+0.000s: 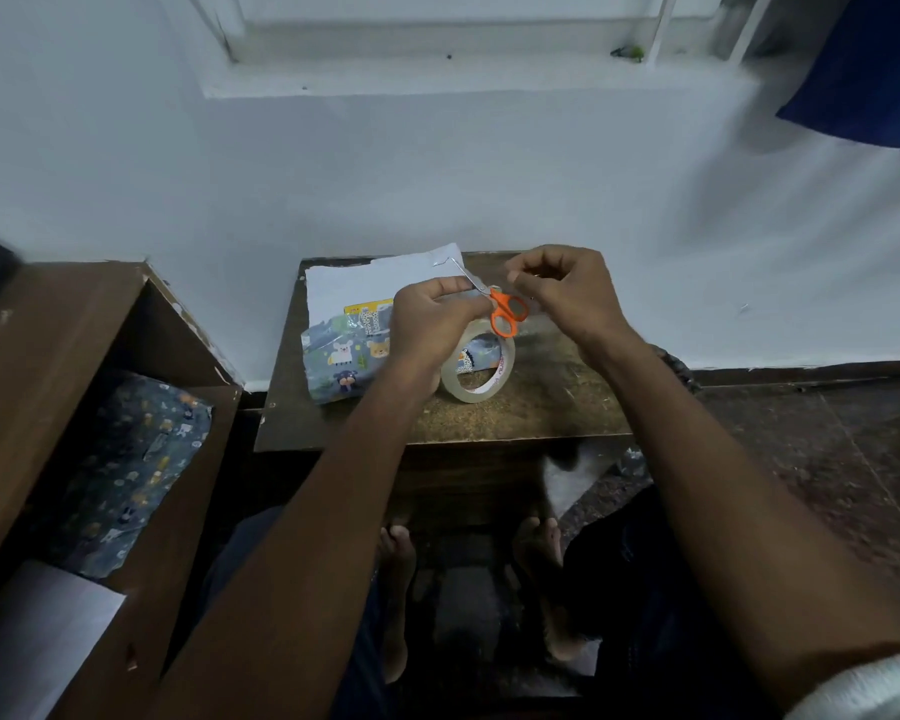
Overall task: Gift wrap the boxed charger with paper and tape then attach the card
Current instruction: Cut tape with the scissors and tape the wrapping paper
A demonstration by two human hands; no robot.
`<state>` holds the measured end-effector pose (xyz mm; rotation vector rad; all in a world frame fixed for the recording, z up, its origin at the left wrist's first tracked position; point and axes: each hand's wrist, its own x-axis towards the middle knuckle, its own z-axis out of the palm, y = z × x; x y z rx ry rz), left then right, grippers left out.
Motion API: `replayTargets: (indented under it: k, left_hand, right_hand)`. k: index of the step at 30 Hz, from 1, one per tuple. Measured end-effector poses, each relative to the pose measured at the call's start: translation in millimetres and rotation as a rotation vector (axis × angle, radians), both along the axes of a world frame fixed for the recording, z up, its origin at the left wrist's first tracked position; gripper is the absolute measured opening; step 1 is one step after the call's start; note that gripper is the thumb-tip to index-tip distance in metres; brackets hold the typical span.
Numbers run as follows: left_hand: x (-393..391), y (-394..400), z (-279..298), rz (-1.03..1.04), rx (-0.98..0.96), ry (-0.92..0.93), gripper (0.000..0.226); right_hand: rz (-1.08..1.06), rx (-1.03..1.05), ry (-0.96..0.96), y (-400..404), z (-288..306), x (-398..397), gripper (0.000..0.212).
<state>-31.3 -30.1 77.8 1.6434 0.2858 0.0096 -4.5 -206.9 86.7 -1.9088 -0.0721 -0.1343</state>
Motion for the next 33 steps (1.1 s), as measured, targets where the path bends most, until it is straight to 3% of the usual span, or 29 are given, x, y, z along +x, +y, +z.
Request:
replayTargets:
  k: [2,8,14,25,33]
  left_hand:
    - [-1.0,0.0,-0.9,0.057,-0.055,0.003,0.033]
    - [1.2,2.7,-2.1,0.198,-0.157,-0.005,0.026]
    - [2.4,0.9,-1.7,0.265,-0.185,0.018,0.036]
    - [-2.6,-3.5,-6.7,0.168,-0.073,-0.081,0.036]
    - [1.1,2.4,-14.8,0.102,-0.057,-0.045,0.042]
  right_hand:
    - [0.068,-0.015,0.025,3.7,1.4,-6.0,0.010]
    - [0.037,-0.278,-0.192,22.8,-1.3,-17.3,0.016]
    - [0.025,-0.167,-0.075,37.1,-4.1,-16.3,0.031]
    - [-0.049,-0.301,-0.114,41.2,-7.0,-12.8,0.020]
    - [0.020,-0.188,0.135,32.3,-12.5,-9.4,0.029]
